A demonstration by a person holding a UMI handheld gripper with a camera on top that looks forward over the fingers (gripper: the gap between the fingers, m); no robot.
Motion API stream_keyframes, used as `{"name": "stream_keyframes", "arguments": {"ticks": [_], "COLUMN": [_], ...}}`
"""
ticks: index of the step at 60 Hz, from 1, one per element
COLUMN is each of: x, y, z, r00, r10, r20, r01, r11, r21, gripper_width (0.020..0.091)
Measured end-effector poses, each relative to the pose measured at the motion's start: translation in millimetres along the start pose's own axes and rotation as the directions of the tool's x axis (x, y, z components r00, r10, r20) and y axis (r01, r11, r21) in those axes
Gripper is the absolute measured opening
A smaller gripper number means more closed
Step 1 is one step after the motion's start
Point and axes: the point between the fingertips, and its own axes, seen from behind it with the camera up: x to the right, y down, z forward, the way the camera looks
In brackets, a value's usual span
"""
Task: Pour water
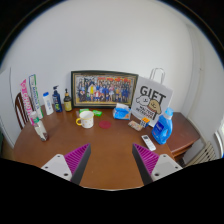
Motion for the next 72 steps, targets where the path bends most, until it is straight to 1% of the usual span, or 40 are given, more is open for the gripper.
{"name": "stream_keyframes", "arguments": {"ticks": [7,13,19,27,33,35,42,49,55,72], "x": [-20.3,-56.1,-101.3,-178.4,-238.0,-260.0,-333.5,-386.1,-417.2,-448.7], "y": [9.3,19.6,28.6,36.4,42.2,40.5,36.1,25.6,20.7,23.7], "z": [4.7,10.0,13.0,17.0,20.0,21.8,35.3,60.8,93.6,200.7], "r00": [1.000,0.999,0.997,0.991,0.986,0.985,0.970,0.955,0.943,0.940], "r10": [-0.006,-0.022,-0.049,-0.061,-0.076,-0.077,-0.076,-0.082,-0.087,-0.087], "r20": [0.015,0.037,0.067,0.122,0.146,0.158,0.232,0.286,0.320,0.329], "r01": [0.007,0.024,0.052,0.064,0.077,0.075,0.066,0.058,0.051,0.032], "r11": [1.000,0.999,0.998,0.998,0.997,0.997,0.997,0.994,0.991,0.985], "r21": [-0.019,-0.038,-0.040,-0.018,0.000,0.015,0.051,0.091,0.120,0.169], "gripper_width": [0.0855,0.0856,0.0856,0.0859,0.0856,0.0854,0.0855,0.0854,0.0854,0.0854]}}
